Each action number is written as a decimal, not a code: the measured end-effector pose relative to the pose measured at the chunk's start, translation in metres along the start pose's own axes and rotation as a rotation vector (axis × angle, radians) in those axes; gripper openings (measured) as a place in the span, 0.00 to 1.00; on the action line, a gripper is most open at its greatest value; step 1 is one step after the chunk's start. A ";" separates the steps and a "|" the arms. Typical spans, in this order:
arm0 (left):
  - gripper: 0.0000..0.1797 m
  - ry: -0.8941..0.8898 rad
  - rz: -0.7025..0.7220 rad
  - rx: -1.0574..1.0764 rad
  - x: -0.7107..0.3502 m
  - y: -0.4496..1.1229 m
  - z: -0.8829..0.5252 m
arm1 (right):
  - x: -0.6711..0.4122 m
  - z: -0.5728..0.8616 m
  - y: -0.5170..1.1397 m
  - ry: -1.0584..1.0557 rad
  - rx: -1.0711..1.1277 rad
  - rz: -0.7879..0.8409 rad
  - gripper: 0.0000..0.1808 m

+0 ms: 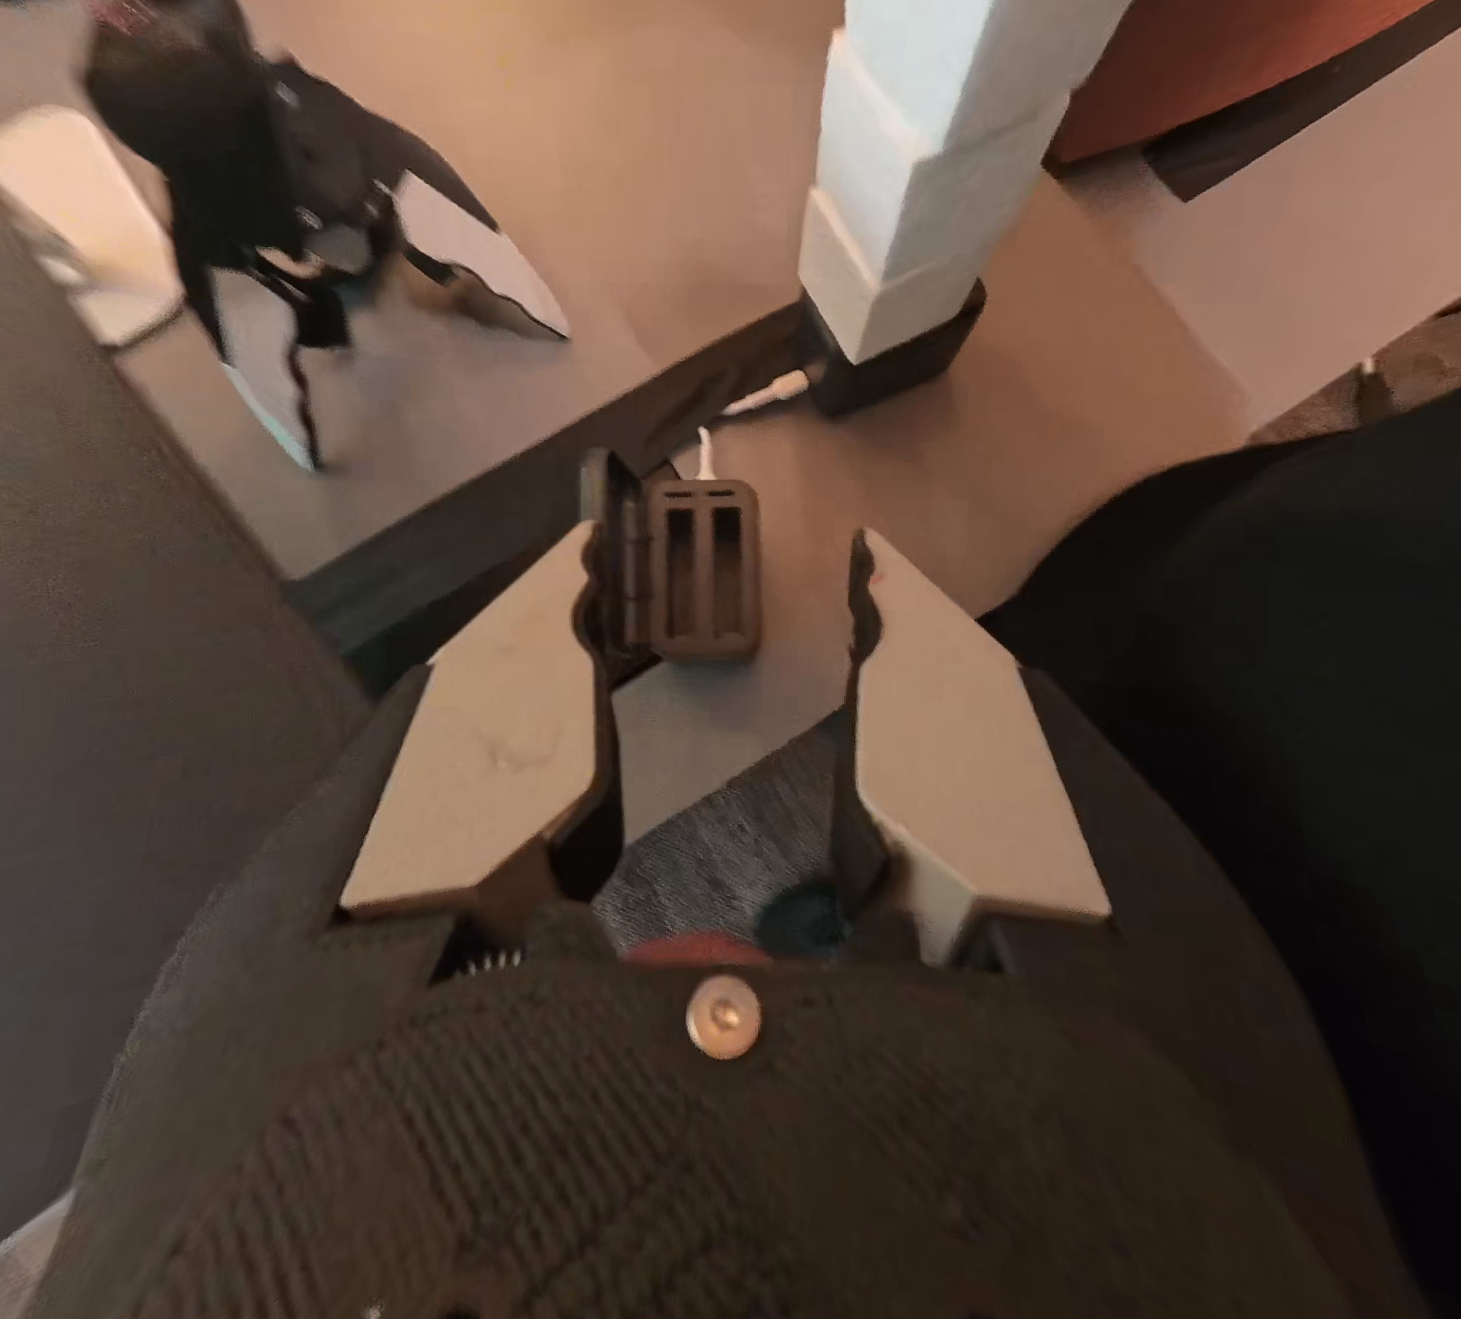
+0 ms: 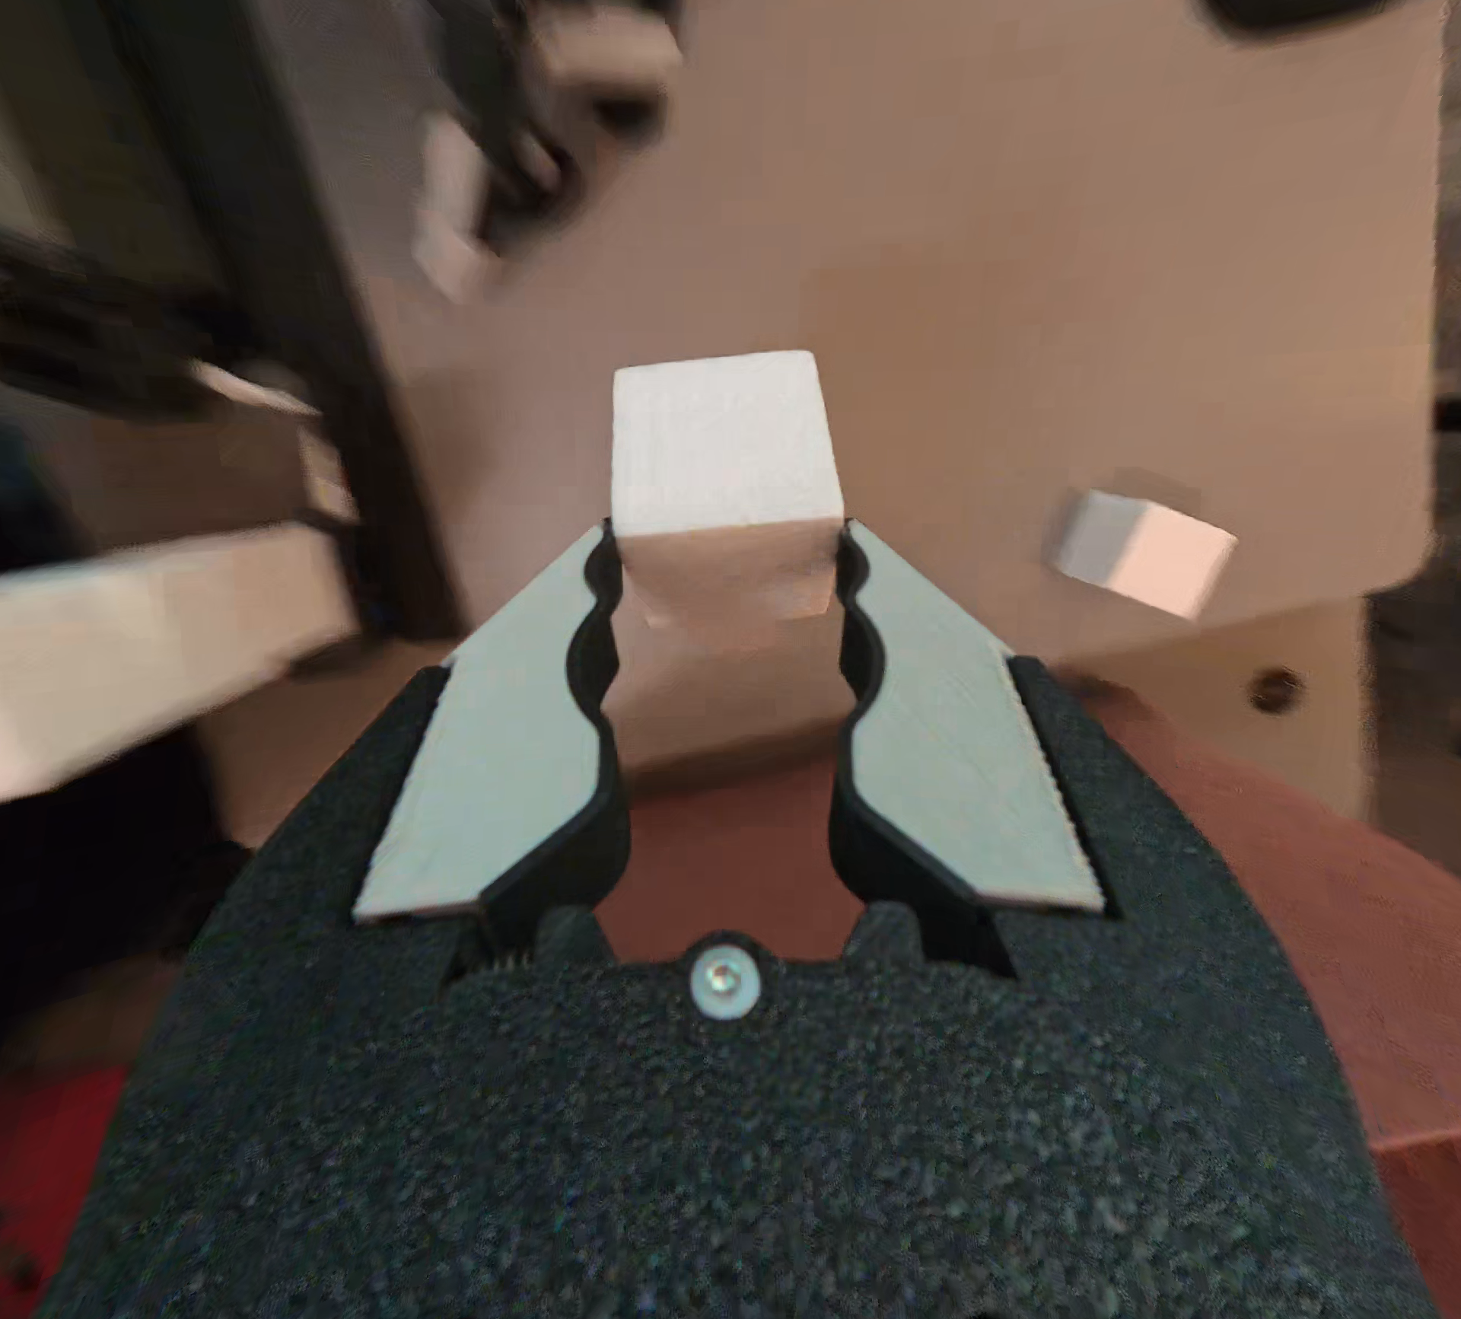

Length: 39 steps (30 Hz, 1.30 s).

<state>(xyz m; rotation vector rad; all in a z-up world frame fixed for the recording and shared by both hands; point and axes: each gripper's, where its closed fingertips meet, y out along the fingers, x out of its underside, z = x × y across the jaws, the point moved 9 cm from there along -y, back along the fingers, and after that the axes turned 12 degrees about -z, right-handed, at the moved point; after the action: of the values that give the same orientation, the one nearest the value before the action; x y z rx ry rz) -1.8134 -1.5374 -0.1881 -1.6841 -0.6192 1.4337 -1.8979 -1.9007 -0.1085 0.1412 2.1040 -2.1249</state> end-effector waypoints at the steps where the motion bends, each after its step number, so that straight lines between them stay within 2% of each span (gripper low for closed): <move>1: 0.35 0.015 0.027 -0.019 -0.002 -0.010 -0.006 | -0.003 -0.021 -0.021 0.040 -0.082 0.115 0.30; 4: 0.43 0.050 0.113 -0.047 -0.011 -0.038 -0.024 | -0.013 -0.089 -0.069 0.090 -0.415 0.434 0.30; 7: 0.45 0.114 0.182 -0.075 -0.024 -0.063 -0.037 | -0.029 -0.147 -0.086 0.059 -0.659 0.578 0.30; 10: 0.48 0.208 0.228 -0.130 -0.037 -0.083 -0.044 | -0.047 -0.188 -0.083 0.034 -0.773 0.594 0.30; 12: 0.48 0.246 0.242 -0.174 -0.040 -0.090 -0.048 | -0.057 -0.205 -0.077 0.029 -0.759 0.579 0.30; 15: 0.49 0.182 0.227 -0.164 -0.038 -0.094 -0.057 | -0.070 -0.220 -0.079 0.056 -0.803 0.643 0.30; 18: 0.51 0.111 0.309 -0.144 -0.039 -0.106 -0.063 | -0.080 -0.227 -0.079 0.116 -0.821 0.722 0.30; 22: 0.51 0.168 0.371 -0.268 -0.052 -0.120 -0.066 | -0.091 -0.237 -0.081 0.200 -0.961 0.830 0.29; 26: 0.54 0.183 0.400 -0.329 -0.064 -0.126 -0.063 | -0.096 -0.245 -0.079 0.215 -1.017 0.841 0.30; 33: 0.49 0.195 0.446 -0.410 -0.067 -0.128 -0.058 | -0.081 -0.248 -0.074 0.242 -1.013 0.829 0.30; 34: 0.47 0.218 0.454 -0.428 -0.068 -0.128 -0.056 | -0.079 -0.248 -0.072 0.252 -1.023 0.826 0.29; 36: 0.35 0.279 0.483 -0.485 -0.071 -0.131 -0.049 | -0.076 -0.249 -0.070 0.267 -1.043 0.823 0.29; 39: 0.33 0.301 0.449 -0.513 -0.074 -0.126 -0.048 | -0.070 -0.246 -0.069 0.278 -1.030 0.837 0.29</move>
<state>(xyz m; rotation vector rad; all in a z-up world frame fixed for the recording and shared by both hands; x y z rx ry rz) -1.7669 -1.5413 -0.0417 -2.5146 -0.4798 1.3408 -1.8494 -1.6516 -0.0322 0.9837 2.3642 -0.4940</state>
